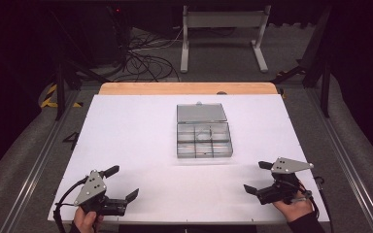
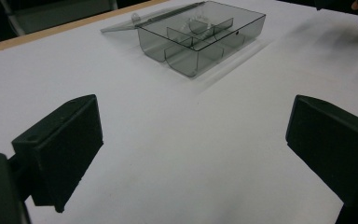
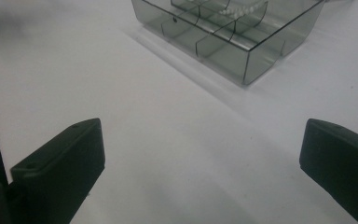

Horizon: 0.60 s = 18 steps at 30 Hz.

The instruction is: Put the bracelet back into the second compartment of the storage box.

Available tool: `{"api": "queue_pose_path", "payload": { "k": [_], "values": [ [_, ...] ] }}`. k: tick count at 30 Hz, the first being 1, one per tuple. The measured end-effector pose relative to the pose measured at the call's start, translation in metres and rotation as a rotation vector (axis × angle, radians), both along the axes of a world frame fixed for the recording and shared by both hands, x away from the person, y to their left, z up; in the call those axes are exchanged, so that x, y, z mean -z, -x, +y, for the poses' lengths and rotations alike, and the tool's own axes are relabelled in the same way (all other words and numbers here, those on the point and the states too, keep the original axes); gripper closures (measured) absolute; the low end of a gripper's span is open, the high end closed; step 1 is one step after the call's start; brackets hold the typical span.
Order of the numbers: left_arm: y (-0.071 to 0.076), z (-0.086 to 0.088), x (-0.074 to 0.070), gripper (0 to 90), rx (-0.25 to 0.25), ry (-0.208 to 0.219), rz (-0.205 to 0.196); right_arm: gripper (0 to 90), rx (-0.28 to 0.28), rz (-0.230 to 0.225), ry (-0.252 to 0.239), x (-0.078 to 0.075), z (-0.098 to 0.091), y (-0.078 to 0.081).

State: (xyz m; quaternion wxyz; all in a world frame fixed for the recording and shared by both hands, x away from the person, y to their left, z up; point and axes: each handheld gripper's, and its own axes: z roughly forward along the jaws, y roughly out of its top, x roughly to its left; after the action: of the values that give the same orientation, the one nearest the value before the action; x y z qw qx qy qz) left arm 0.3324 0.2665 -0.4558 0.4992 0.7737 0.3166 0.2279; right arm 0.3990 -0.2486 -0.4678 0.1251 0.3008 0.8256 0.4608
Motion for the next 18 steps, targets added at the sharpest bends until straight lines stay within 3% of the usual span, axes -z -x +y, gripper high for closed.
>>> {"api": "queue_pose_path", "payload": {
  "k": [9,18],
  "values": [
    [0.000,0.000,0.000,4.4,0.003,-0.004,0.004,0.0,-0.021,0.038,0.010,0.017,0.004,0.002],
    [0.000,0.001,0.001,4.4,0.001,-0.009,0.012,0.0,-0.033,0.029,0.004,0.022,0.010,0.003]
  ]
}}
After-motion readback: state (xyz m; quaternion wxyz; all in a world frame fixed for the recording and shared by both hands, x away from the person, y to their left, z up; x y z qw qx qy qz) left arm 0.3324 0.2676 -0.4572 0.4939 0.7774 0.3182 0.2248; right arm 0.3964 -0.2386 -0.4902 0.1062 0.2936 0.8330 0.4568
